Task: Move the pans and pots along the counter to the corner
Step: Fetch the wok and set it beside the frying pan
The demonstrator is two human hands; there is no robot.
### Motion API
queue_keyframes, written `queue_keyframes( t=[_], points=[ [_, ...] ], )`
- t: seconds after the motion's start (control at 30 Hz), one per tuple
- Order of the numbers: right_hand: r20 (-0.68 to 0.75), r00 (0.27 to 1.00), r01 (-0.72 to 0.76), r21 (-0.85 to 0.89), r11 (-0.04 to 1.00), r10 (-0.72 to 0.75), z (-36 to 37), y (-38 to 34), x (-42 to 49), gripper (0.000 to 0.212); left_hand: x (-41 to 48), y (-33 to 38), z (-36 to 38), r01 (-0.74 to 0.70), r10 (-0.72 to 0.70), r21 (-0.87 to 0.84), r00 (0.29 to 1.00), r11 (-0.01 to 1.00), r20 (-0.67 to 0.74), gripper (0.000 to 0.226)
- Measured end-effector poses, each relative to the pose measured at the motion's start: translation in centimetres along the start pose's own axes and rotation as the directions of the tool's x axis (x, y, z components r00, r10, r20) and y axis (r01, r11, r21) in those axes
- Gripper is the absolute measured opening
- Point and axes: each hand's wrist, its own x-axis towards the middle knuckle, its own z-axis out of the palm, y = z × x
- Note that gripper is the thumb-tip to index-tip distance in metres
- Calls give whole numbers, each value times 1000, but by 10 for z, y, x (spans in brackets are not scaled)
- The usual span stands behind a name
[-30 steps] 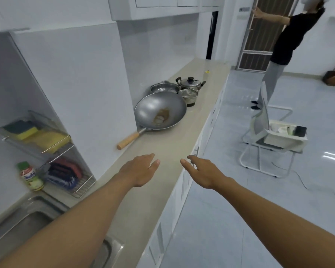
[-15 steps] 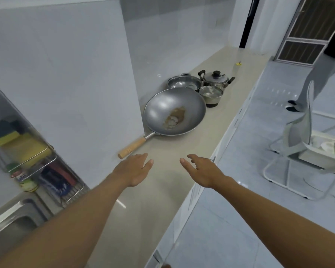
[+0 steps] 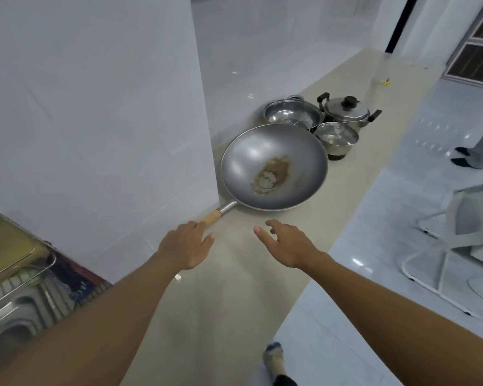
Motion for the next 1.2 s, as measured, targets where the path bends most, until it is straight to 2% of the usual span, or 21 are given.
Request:
queue_keyframes(
  t=[0.23,0.43,0.57,0.63,0.73,0.83,0.9,0.97,1.07,1.2],
  points=[
    [141,988,58,-12,998,-56,13,1,64,82,42,-9,18,139,-139,49,990,989,-10,41],
    [270,960,79,8,997,-78,24,2,118,82,68,-12,40,251,-250,133,968,959,-24,48],
    [314,945,74,53,996,-87,35,-5,146,85,72,-5,50,262,-265,51,963,964,46,47],
    [328,942,28,118,993,-65,42,-9,155,84,69,2,57,234,-230,-54,970,971,81,44],
    [341,940,-127,274,953,27,54,-13,164,77,62,12,69,236,-215,-209,969,949,120,38],
    [405,898,-364,467,806,170,63,-16,168,71,58,24,74,209,-185,-274,977,939,109,36],
    [425,878,-444,545,711,222,66,-17,172,68,59,32,73,191,-165,-299,980,935,108,37],
    [407,879,-458,571,681,250,66,-17,176,59,62,37,71,199,-160,-331,977,922,141,38],
    [364,893,-438,568,697,265,65,-17,177,39,67,42,68,214,-153,-364,970,907,190,40],
    [351,889,-454,595,663,294,61,-16,177,28,74,54,64,214,-146,-363,968,907,206,44]
  ],
)
